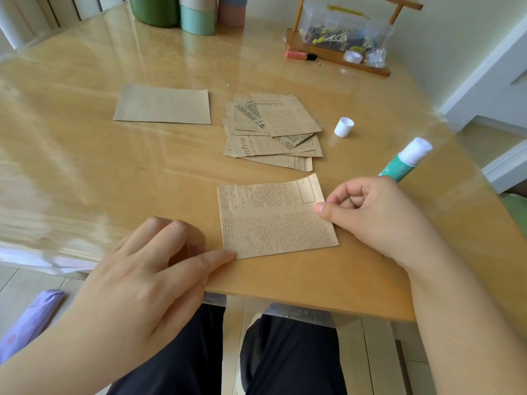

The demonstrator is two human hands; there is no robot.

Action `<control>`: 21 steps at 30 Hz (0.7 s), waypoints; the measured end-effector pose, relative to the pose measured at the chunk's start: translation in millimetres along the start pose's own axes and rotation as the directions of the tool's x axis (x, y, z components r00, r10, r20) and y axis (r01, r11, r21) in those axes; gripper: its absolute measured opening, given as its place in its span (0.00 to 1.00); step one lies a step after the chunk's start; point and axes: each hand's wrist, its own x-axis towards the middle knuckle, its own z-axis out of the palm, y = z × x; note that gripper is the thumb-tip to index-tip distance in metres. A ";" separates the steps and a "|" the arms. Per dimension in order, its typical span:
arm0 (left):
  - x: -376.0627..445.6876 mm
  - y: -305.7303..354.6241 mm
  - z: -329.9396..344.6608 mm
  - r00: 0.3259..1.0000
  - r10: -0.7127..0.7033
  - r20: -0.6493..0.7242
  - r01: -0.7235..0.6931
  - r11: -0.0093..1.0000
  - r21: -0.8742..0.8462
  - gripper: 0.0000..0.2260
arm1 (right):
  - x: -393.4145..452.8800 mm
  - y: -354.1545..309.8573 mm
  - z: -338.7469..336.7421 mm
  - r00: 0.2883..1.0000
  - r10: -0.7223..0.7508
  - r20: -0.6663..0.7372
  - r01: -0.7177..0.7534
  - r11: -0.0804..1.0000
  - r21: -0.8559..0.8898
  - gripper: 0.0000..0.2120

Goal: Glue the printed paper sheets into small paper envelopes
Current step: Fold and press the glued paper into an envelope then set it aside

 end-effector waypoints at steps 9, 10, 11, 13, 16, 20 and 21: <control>1.3 0.3 -0.4 1.000 0.018 0.006 -0.018 1.000 0.012 0.14 | -0.3 -0.4 2.5 1.000 -0.005 -0.012 0.004 1.000 -0.017 0.10; 1.7 0.3 -0.7 1.000 0.022 0.007 -0.022 1.000 0.015 0.14 | -0.4 -0.4 2.9 1.000 -0.005 -0.014 0.004 1.000 -0.023 0.10; 2.4 0.3 -0.9 1.000 0.025 0.009 -0.025 1.000 0.016 0.14 | -0.3 0.0 3.4 1.000 -0.008 -0.017 0.008 1.000 -0.029 0.10; 3.2 0.3 -2.0 0.999 0.028 0.018 -0.028 0.999 0.016 0.14 | -1.0 0.1 4.4 0.999 -0.017 -0.029 0.016 0.999 -0.046 0.10; 4.5 1.0 -3.8 0.999 0.025 0.030 -0.025 1.000 0.006 0.13 | -1.4 -1.2 5.3 0.997 -0.026 -0.071 0.020 0.996 -0.089 0.09; 7.3 1.7 -4.5 1.000 0.014 0.025 -0.014 1.000 -0.003 0.13 | -13.3 -9.1 10.1 0.959 -0.222 -0.177 0.176 0.954 -0.241 0.07; 7.9 1.8 -4.3 1.000 0.014 0.024 -0.015 1.000 0.002 0.14 | -19.8 -13.3 12.5 0.936 -0.318 -0.149 0.277 0.929 -0.244 0.08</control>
